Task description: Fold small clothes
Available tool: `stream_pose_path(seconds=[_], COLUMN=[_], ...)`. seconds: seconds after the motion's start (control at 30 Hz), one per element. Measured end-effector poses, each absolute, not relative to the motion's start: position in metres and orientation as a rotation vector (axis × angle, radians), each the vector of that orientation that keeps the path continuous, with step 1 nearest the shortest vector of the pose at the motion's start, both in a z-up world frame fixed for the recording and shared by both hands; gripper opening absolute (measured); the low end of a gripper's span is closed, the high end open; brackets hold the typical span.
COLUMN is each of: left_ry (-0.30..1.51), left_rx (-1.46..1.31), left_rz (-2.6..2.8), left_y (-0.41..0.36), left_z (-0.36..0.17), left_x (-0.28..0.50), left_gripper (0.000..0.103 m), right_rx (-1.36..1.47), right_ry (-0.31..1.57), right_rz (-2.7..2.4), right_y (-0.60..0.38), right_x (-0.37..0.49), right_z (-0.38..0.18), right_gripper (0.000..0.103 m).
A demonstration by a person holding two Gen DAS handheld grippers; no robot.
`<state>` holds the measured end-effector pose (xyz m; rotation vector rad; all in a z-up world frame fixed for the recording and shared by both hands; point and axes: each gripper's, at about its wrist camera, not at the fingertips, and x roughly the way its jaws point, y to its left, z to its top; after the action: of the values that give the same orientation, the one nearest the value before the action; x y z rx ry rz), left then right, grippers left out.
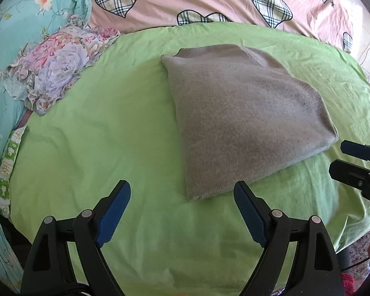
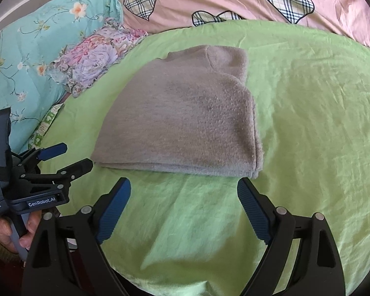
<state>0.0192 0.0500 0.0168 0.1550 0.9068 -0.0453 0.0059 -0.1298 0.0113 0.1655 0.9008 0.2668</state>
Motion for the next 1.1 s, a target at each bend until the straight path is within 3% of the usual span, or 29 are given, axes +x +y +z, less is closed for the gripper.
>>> stream_pose_path(seconds=[1.1], left_ry=[0.883], left_rx=[0.116], left_rz=[-0.048], left_y=[0.048], left_z=[0.035], left_x=[0.044], left_gripper=[0.089], right_rx=[0.127], right_ry=[0.908], right_rz=[0.290], right_y=[-0.118], right_x=[0.046], right_z=[0.026], right_gripper=[0.089])
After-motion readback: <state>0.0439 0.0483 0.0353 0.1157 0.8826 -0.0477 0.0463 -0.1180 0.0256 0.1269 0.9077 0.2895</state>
